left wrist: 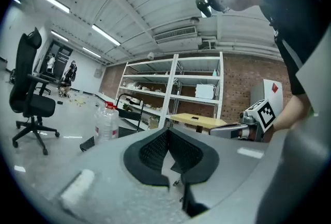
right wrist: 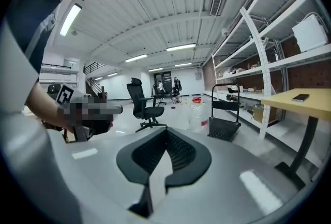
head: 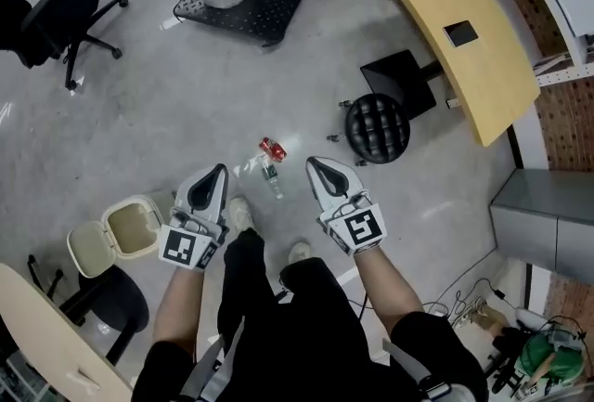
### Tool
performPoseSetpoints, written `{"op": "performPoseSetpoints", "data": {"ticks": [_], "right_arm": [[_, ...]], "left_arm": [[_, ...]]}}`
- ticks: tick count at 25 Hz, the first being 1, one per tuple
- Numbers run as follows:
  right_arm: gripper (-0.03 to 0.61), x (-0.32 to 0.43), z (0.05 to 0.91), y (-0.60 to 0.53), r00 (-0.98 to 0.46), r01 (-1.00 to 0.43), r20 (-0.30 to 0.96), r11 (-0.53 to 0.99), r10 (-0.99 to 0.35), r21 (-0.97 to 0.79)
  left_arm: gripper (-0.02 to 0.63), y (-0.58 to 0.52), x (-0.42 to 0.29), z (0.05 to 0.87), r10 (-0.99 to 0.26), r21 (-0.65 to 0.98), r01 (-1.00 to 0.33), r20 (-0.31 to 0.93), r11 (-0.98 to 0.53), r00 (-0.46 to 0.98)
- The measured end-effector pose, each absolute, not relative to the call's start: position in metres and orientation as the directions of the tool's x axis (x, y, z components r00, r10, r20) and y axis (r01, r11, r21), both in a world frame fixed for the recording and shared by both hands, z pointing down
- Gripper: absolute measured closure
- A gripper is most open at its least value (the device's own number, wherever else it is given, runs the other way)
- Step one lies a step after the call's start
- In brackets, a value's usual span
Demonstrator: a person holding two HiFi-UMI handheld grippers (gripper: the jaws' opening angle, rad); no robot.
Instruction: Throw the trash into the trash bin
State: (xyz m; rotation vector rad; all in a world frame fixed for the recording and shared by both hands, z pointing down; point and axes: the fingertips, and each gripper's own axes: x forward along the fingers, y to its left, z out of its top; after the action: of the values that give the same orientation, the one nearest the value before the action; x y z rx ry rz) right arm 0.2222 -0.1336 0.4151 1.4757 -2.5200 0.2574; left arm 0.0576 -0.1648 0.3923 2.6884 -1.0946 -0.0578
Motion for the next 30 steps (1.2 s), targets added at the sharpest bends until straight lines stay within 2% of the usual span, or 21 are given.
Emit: {"op": "performPoseSetpoints", "data": {"ticks": [6, 10, 14, 18, 21, 25, 30], "right_arm": [[0.572, 0.253, 0.548, -0.135, -0.497, -0.864, 0.319, 0.493, -0.807, -0.099], [0.572, 0.253, 0.642, -0.149, -0.554, -0.83, 0.307, 0.544, -0.774, -0.124], [0.572, 0.242, 0.722, -0.169, -0.628, -0.768, 0.268, 0.636, -0.73, -0.067], [0.572, 0.233, 0.783, -0.178, -0.669, -0.729, 0.258, 0.683, -0.697, -0.043], [0.572, 0.223, 0.825, -0.173, -0.692, -0.698, 0.317, 0.713, -0.648, -0.064], [0.572, 0.206, 0.89, -0.16, -0.703, -0.667, 0.474, 0.722, -0.53, -0.184], [0.572, 0.185, 0.973, -0.151, -0.642, -0.695, 0.656, 0.663, -0.397, -0.279]], "left_arm": [[0.612, -0.17, 0.089, 0.519, -0.637, 0.157, -0.654, 0.147, -0.74, 0.756], [0.612, -0.183, 0.101, 0.595, -0.617, 0.118, -0.629, 0.125, -0.768, 0.777], [0.612, -0.184, 0.112, 0.676, -0.569, 0.054, -0.578, 0.121, -0.814, 0.813], [0.612, -0.183, 0.112, 0.737, -0.567, 0.071, -0.575, 0.105, -0.815, 0.817], [0.612, -0.182, 0.11, 0.757, -0.566, 0.099, -0.573, 0.094, -0.814, 0.819], [0.612, -0.174, 0.105, 0.774, -0.567, 0.14, -0.575, 0.093, -0.806, 0.818], [0.612, -0.167, 0.098, 0.806, -0.551, 0.14, -0.564, 0.121, -0.814, 0.826]]}}
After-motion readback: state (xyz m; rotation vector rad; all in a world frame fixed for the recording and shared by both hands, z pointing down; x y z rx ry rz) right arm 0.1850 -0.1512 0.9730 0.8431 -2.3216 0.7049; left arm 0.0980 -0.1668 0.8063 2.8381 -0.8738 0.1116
